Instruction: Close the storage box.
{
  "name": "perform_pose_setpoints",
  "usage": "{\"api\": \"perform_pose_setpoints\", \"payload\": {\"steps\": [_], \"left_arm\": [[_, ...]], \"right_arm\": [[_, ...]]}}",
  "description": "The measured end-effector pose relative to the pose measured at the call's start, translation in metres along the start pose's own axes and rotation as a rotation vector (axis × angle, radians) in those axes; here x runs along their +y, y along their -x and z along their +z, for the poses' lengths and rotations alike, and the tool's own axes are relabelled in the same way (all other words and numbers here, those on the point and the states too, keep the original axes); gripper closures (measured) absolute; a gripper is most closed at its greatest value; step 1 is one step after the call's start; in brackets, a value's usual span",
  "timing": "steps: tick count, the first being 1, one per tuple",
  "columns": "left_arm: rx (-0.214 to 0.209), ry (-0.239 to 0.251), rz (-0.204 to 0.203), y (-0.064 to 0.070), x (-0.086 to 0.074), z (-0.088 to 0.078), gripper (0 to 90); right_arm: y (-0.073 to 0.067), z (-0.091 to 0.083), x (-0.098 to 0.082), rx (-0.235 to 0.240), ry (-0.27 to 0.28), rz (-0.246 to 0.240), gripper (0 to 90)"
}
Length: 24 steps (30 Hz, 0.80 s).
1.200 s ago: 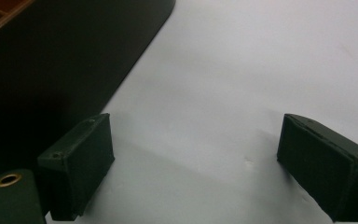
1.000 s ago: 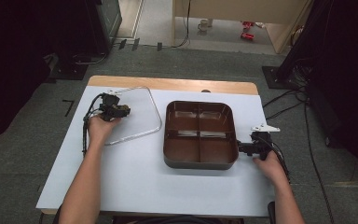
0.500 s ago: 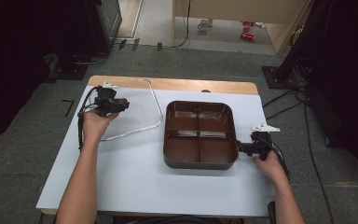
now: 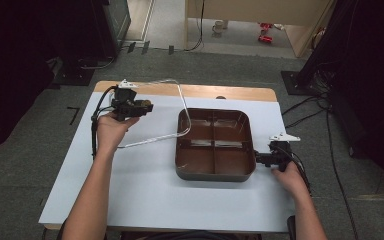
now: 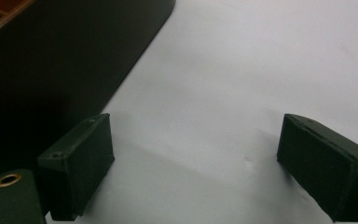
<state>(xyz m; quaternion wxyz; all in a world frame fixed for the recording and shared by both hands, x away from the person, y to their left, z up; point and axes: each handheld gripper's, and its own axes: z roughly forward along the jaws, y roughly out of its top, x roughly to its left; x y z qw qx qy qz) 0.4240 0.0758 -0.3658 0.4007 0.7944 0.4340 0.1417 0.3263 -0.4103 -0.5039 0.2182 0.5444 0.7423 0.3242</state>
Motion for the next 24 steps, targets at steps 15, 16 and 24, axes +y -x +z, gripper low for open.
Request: {"api": "perform_pose_setpoints", "payload": {"steps": [15, 16, 24], "left_arm": [[-0.089, -0.007, 0.083, 0.071, 0.006, 0.024, 59.3], [-0.097, -0.011, 0.085, 0.075, 0.006, 0.026, 59.3], [-0.122, -0.063, 0.132, 0.109, 0.004, 0.049, 59.3]], "right_arm": [[0.0, 0.0, 0.0, 0.0, -0.002, 0.002, 10.1], [0.0, 0.0, 0.0, 0.001, -0.002, 0.002, 10.1], [0.0, 0.0, 0.0, 0.001, 0.0, 0.002, 10.1]]}}
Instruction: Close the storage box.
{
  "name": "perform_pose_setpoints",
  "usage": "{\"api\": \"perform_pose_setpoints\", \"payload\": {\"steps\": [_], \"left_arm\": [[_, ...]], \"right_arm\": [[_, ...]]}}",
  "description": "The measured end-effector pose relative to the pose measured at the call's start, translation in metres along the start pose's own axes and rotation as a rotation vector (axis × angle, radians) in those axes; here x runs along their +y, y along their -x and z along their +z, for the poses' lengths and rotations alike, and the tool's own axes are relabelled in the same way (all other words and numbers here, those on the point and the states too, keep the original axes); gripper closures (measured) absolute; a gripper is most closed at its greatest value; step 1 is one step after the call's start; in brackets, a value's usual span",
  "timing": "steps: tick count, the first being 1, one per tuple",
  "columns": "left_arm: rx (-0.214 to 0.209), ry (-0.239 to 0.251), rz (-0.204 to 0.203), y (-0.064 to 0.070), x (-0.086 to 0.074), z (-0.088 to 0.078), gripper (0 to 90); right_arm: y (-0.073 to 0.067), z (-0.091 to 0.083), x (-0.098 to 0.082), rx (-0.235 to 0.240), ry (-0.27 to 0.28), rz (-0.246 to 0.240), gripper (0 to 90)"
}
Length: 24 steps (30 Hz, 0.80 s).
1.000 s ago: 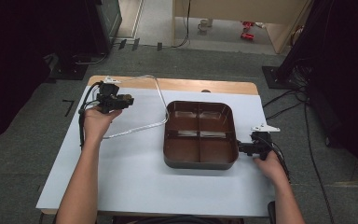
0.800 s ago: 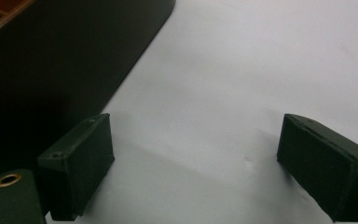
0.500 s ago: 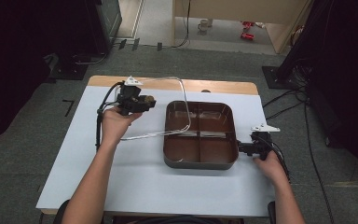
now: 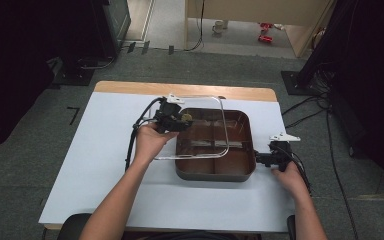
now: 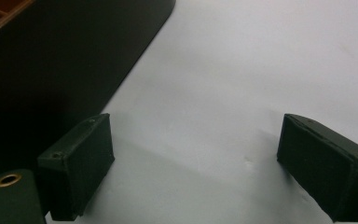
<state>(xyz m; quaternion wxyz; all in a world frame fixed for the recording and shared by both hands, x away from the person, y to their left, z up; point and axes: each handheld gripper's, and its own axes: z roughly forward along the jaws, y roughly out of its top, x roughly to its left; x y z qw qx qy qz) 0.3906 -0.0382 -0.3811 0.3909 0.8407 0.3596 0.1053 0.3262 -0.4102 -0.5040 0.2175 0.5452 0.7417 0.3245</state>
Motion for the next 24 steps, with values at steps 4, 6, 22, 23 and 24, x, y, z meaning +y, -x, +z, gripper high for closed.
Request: {"api": "perform_pose_setpoints", "payload": {"steps": [4, 6, 22, 23, 24], "left_arm": [[-0.018, -0.007, 0.023, 0.017, 0.002, 0.013, 59.3], [-0.02, -0.009, 0.022, 0.02, 0.003, 0.017, 59.3], [-0.004, -0.054, 0.071, 0.067, -0.001, 0.061, 59.3], [0.006, -0.058, 0.067, 0.07, 0.0, 0.063, 59.3], [0.007, -0.06, 0.063, 0.072, 0.0, 0.063, 59.2]], "right_arm": [[0.0, 0.0, 0.0, 0.001, 0.0, 0.001, 10.1], [0.0, 0.0, 0.0, 0.001, 0.0, 0.001, 10.1], [0.0, 0.0, 0.0, 0.0, -0.001, -0.001, 10.1], [0.0, 0.0, 0.0, 0.0, -0.001, -0.002, 10.1], [0.0, 0.0, 0.0, 0.0, -0.001, -0.001, 10.1]]}}
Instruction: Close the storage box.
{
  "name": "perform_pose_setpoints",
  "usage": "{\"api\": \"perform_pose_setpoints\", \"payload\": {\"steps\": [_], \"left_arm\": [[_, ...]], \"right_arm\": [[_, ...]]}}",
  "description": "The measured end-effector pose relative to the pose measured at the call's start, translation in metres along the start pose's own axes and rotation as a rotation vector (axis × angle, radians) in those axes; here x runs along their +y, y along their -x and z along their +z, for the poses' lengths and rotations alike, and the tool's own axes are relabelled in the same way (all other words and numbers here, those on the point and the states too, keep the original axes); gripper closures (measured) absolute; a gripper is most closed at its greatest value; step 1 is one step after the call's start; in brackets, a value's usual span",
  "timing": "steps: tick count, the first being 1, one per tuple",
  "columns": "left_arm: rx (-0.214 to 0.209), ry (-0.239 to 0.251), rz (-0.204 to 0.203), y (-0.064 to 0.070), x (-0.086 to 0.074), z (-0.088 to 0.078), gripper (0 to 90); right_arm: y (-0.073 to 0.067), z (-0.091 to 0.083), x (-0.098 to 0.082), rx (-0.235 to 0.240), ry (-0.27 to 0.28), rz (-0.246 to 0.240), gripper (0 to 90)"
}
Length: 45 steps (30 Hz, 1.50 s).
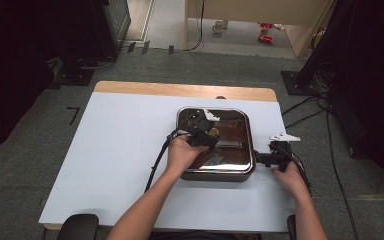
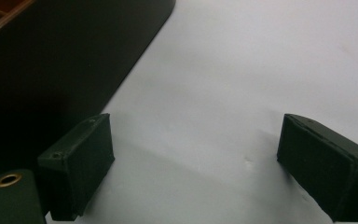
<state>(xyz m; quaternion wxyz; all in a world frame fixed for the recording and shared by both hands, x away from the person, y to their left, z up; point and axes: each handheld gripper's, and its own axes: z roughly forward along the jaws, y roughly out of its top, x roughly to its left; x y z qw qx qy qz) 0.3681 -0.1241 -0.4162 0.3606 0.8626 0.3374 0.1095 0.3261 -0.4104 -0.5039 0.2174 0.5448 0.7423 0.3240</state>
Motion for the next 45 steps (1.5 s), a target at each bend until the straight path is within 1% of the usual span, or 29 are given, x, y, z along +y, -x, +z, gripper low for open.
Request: {"api": "perform_pose_setpoints", "payload": {"steps": [2, 4, 6, 9, 11, 12, 13, 14, 15, 17, 18, 21, 22, 23, 24, 25, 27, 28, 29, 30, 32, 34, 35, 36, 39, 42, 43, 44, 45], "left_arm": [[-0.001, -0.011, -0.016, 0.004, 0.001, 0.001, 59.3], [0.001, -0.035, -0.024, 0.008, 0.003, 0.005, 59.2], [-0.008, -0.032, -0.032, 0.007, 0.003, 0.005, 59.1], [-0.013, -0.016, -0.018, 0.006, 0.001, 0.005, 58.8], [-0.041, -0.007, -0.026, 0.005, 0.0, 0.006, 56.1], [-0.056, -0.009, -0.024, 0.004, 0.0, 0.006, 53.0], [-0.056, -0.009, -0.024, 0.004, 0.0, 0.006, 50.3], [-0.052, -0.007, -0.023, 0.004, -0.001, 0.006, 50.3], [-0.043, -0.005, -0.009, 0.005, -0.001, 0.006, 48.5], [-0.042, 0.001, 0.014, 0.004, -0.001, 0.003, 44.0], [-0.042, 0.001, 0.014, 0.004, -0.001, 0.003, 42.2], [-0.057, 0.037, 0.033, 0.001, 0.0, -0.007, 40.2], [-0.057, 0.037, 0.033, 0.001, 0.0, -0.007, 38.5], [-0.07, 0.034, 0.052, -0.002, 0.001, -0.012, 36.4], [-0.07, 0.034, 0.052, -0.002, 0.001, -0.012, 34.7], [-0.073, 0.032, 0.065, -0.003, 0.001, -0.015, 34.7], [-0.08, 0.036, 0.09, -0.01, 0.0, -0.025, 32.6], [-0.08, 0.036, 0.09, -0.01, 0.0, -0.025, 31.7], [-0.095, 0.049, 0.091, -0.015, -0.001, -0.033, 30.6], [-0.095, 0.049, 0.091, -0.015, -0.001, -0.033, 30.1], [-0.114, 0.049, 0.086, -0.02, -0.003, -0.04, 29.0], [-0.125, 0.082, 0.067, -0.028, -0.005, -0.053, 29.1], [-0.125, 0.082, 0.067, -0.028, -0.005, -0.053, 28.9], [-0.128, 0.09, 0.067, -0.032, -0.007, -0.06, 28.3], [-0.112, 0.091, 0.078, -0.037, -0.011, -0.066, 28.0], [-0.114, 0.082, 0.072, -0.043, -0.016, -0.072, 28.0], [-0.103, 0.085, 0.068, -0.047, -0.021, -0.076, 27.7], [-0.103, 0.085, 0.068, -0.047, -0.021, -0.076, 27.7], [-0.095, 0.087, 0.051, -0.052, -0.025, -0.079, 27.7]], "right_arm": [[0.0, 0.0, 0.0, 0.0, 0.0, 0.0, 10.1], [0.0, 0.0, 0.0, -0.001, 0.001, 0.0, 10.1], [0.0, 0.0, 0.0, -0.001, 0.001, -0.001, 10.1], [0.0, 0.0, 0.0, 0.0, 0.0, 0.001, 10.1], [0.0, 0.0, 0.0, 0.0, 0.002, -0.002, 10.1], [0.0, 0.0, 0.0, 0.0, 0.0, 0.001, 10.1], [0.0, 0.0, 0.0, 0.0, 0.002, -0.001, 10.1], [0.0, 0.0, 0.0, 0.0, 0.002, -0.001, 10.1], [0.0, 0.0, 0.0, 0.0, 0.002, -0.002, 10.2], [0.0, 0.0, 0.0, 0.0, 0.001, -0.002, 10.1], [0.0, 0.0, 0.0, 0.0, 0.002, -0.002, 10.2], [0.0, 0.0, 0.0, 0.001, 0.0, 0.001, 10.1], [0.0, 0.0, 0.0, 0.001, 0.001, 0.002, 10.1], [0.0, 0.0, 0.0, 0.001, 0.002, 0.0, 10.1], [0.0, 0.0, 0.0, 0.001, 0.002, 0.0, 10.1], [0.0, 0.0, 0.0, 0.001, 0.001, 0.001, 10.1], [0.0, 0.0, 0.0, 0.001, 0.001, 0.001, 10.1], [0.0, 0.0, 0.0, 0.001, 0.001, 0.001, 10.1], [0.0, 0.0, 0.0, 0.001, 0.003, -0.001, 10.1], [0.0, 0.0, 0.0, 0.001, 0.003, -0.001, 10.1], [0.0, 0.0, 0.0, 0.001, 0.003, -0.001, 10.1], [0.0, 0.0, 0.0, 0.0, 0.004, 0.0, 10.1], [0.0, 0.0, 0.0, 0.0, 0.004, 0.0, 10.1], [0.0, 0.0, 0.0, 0.0, 0.002, 0.002, 10.1], [0.0, 0.0, 0.0, 0.0, 0.002, -0.001, 10.1], [0.0, 0.0, 0.0, 0.001, 0.001, 0.0, 10.1], [0.0, 0.0, 0.0, 0.0, 0.001, 0.001, 10.1], [0.0, 0.0, 0.0, 0.0, 0.001, 0.001, 10.1], [0.0, 0.0, 0.0, 0.0, 0.001, 0.001, 10.1]]}}
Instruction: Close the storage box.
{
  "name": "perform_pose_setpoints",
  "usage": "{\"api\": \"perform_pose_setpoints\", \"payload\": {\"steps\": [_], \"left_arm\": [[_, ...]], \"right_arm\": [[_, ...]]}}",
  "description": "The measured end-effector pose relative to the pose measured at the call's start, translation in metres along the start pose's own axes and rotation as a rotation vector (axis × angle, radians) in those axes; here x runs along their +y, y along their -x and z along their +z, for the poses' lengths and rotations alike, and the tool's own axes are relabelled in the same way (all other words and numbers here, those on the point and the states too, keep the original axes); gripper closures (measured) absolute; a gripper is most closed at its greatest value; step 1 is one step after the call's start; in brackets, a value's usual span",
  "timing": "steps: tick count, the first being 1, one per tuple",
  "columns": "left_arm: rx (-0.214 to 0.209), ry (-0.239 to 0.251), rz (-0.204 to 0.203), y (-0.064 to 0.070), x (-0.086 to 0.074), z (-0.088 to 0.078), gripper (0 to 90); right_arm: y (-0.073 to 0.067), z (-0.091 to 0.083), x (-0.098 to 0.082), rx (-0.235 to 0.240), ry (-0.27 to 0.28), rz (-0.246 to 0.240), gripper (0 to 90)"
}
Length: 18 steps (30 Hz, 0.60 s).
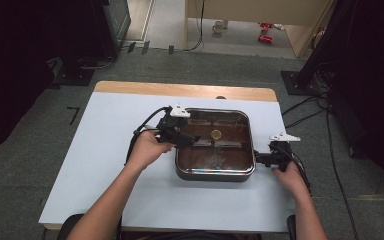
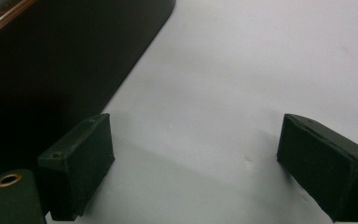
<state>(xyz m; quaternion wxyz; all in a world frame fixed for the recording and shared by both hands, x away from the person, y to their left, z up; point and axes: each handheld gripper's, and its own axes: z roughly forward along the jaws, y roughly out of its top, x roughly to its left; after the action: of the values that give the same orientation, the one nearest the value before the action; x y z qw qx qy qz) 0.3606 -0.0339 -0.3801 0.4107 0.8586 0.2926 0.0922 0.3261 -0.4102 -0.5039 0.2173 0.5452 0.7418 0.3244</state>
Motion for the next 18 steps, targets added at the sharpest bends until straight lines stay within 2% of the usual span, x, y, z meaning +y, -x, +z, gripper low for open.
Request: {"api": "perform_pose_setpoints", "payload": {"steps": [5, 11, 18], "left_arm": [[0.014, -0.005, -0.006, -0.007, -0.011, -0.007, 27.5], [0.038, -0.001, -0.038, -0.017, -0.032, -0.018, 27.0], [0.059, 0.013, -0.056, -0.021, -0.053, -0.028, 25.9]], "right_arm": [[0.0, 0.0, 0.0, 0.001, 0.0, -0.001, 10.1], [0.0, 0.0, 0.0, 0.0, 0.001, -0.001, 10.2], [0.0, 0.0, 0.0, 0.0, 0.001, -0.001, 10.1]]}}
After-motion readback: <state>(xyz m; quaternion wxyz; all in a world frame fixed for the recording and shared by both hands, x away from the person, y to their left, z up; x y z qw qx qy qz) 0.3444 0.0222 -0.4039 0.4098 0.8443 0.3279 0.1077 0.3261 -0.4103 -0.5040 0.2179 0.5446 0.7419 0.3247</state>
